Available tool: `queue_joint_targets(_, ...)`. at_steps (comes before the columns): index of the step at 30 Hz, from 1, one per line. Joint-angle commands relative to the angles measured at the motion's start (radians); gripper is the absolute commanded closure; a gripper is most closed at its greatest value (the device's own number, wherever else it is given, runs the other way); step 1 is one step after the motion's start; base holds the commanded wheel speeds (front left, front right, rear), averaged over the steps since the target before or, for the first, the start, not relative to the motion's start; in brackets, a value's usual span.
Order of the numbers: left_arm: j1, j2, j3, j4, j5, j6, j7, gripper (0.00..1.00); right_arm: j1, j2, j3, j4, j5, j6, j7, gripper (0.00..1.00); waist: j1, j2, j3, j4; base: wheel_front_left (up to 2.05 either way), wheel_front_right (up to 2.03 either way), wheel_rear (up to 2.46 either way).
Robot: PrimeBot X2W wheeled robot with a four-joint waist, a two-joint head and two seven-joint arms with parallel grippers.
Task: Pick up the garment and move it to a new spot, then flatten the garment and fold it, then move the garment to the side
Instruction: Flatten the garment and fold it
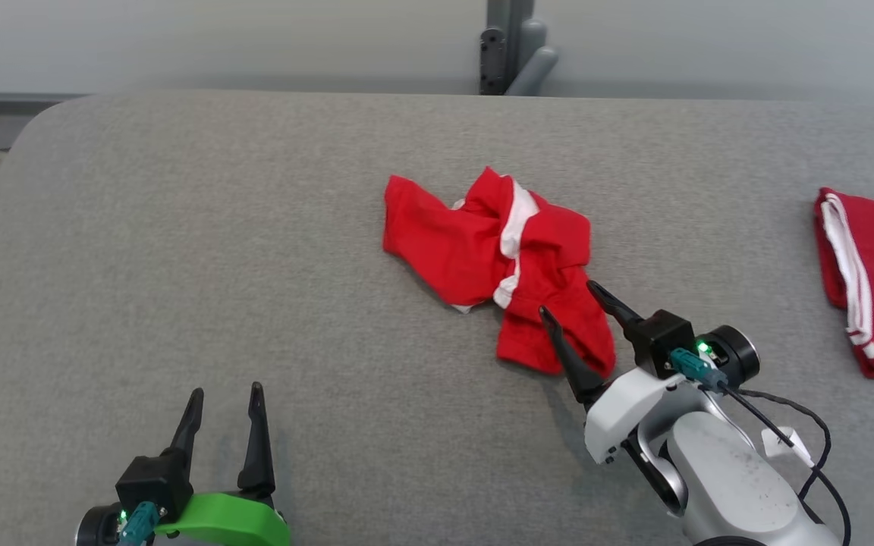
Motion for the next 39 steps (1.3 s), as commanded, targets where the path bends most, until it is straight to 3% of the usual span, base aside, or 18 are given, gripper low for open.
queue_joint_targets(1,-0.016,0.002,-0.009,0.006,-0.006,0.002,0.001,0.0,-0.023,-0.008,0.009,0.044,-0.016,-0.002,-0.002,0.0,0.0,-0.0001,0.079,0.144,0.0,0.0,0.0)
queue_joint_targets(11,-0.028,0.002,-0.022,-0.003,-0.036,0.018,0.001,0.0,-0.13,-0.01,0.012,0.242,-0.082,-0.002,-0.002,0.0,0.0,-0.0001,0.121,0.207,0.0,0.0,0.0)
queue_joint_targets(13,-0.032,0.002,-0.021,-0.005,-0.041,0.021,0.001,0.0,-0.135,-0.008,-0.009,0.259,-0.103,-0.002,-0.002,0.15,0.0,-0.0001,0.124,0.203,0.0,0.0,0.0)
queue_joint_targets(14,-0.032,0.002,-0.021,-0.006,-0.042,0.022,0.001,0.0,-0.134,-0.004,-0.017,0.271,-0.113,-0.002,-0.002,0.42,0.0,-0.0001,0.125,0.2,0.0,0.0,0.0)
queue_joint_targets(17,-0.04,0.002,-0.024,-0.003,-0.047,0.022,0.001,0.0,-0.142,0.003,-0.038,0.299,-0.14,-0.002,-0.001,1.0,0.0,-0.0001,0.123,0.192,0.0,0.0,0.0)
queue_joint_targets(22,-0.044,0.002,-0.024,-0.014,-0.044,0.016,0.001,0.0,-0.153,0.012,-0.084,0.273,-0.155,-0.002,-0.001,1.0,0.0,-0.0001,0.12,0.178,0.0,0.0,0.0)
queue_joint_targets(27,-0.037,0.002,-0.021,-0.018,-0.044,0.013,0.001,0.0,-0.151,0.011,-0.098,0.165,-0.148,-0.002,-0.002,1.0,0.0,-0.0001,0.112,0.169,0.0,0.0,0.0)
queue_joint_targets(33,-0.03,0.002,-0.028,-0.014,-0.058,0.009,0.001,0.0,-0.189,-0.006,-0.06,0.065,-0.112,-0.002,-0.002,1.0,0.0,-0.0001,0.093,0.178,0.0,0.0,0.0)
queue_joint_targets(39,-0.035,0.002,-0.063,-0.005,-0.078,0.008,0.001,0.0,-0.317,-0.025,0.052,0.014,-0.059,-0.002,-0.002,1.0,0.0,-0.0001,0.063,0.242,0.0,0.0,0.0)
